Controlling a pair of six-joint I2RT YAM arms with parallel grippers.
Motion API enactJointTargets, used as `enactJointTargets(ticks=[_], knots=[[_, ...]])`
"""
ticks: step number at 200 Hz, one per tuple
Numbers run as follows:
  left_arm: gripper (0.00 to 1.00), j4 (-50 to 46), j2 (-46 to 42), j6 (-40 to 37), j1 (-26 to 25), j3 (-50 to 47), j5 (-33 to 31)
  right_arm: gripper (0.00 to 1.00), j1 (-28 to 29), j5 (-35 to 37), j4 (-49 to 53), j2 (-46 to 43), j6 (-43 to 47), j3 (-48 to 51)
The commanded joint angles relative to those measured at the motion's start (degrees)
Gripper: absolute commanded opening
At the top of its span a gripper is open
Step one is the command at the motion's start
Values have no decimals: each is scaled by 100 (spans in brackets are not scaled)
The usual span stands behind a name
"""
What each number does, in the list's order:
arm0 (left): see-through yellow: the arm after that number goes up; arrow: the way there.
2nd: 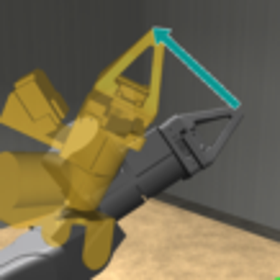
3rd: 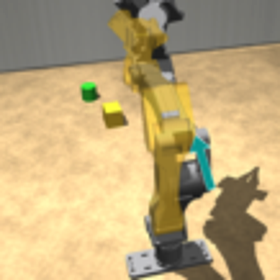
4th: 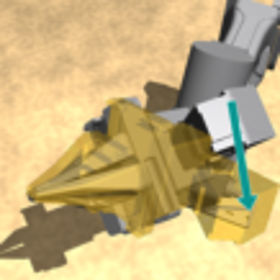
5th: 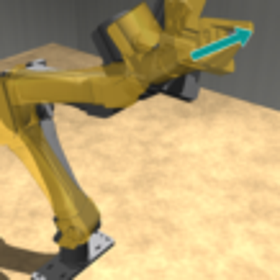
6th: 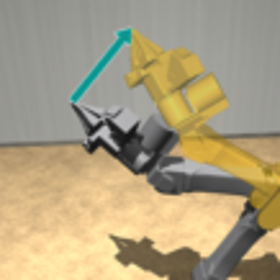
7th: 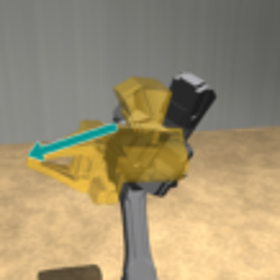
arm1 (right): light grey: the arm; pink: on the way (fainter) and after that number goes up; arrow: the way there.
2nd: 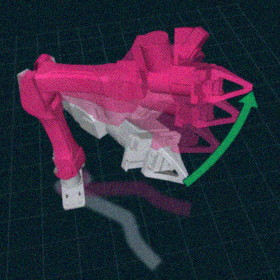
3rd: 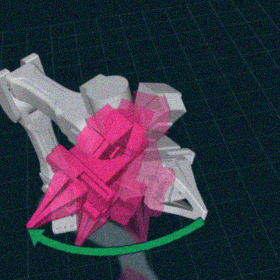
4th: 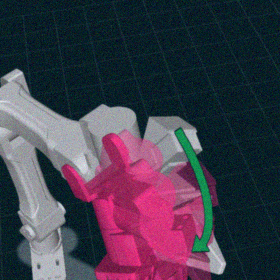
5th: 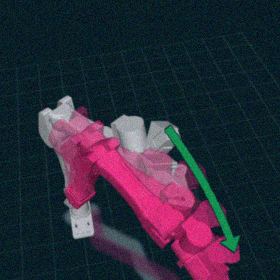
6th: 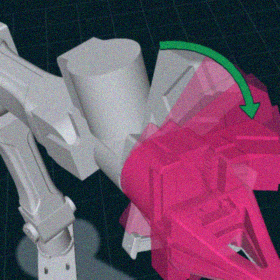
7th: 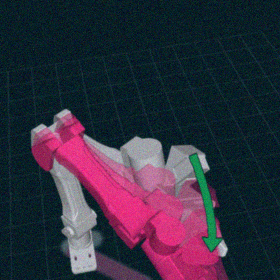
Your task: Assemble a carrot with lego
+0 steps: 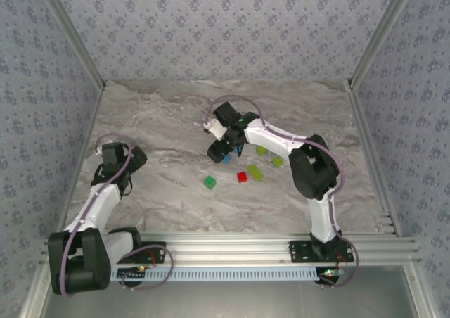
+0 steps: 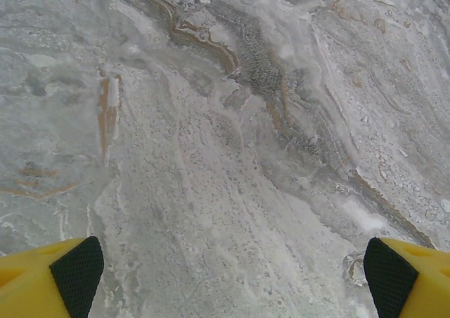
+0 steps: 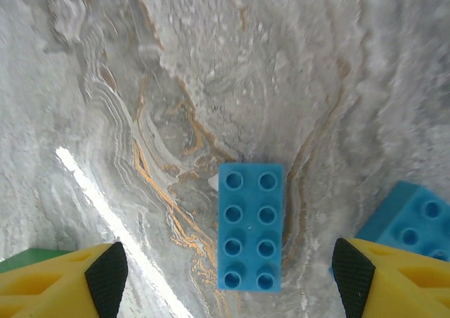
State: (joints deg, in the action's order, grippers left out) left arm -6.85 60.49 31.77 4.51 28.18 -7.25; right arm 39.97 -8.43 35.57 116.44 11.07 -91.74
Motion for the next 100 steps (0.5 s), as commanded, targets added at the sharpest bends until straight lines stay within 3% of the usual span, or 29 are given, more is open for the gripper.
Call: enactJointTargets(ticks=[1,100], knots=[[97,129,33,109,36,100,130,80,-16,5,321,180,92,-195],[97,639,392,330,58,-183,337,74,-6,218,380,742,361,-391]])
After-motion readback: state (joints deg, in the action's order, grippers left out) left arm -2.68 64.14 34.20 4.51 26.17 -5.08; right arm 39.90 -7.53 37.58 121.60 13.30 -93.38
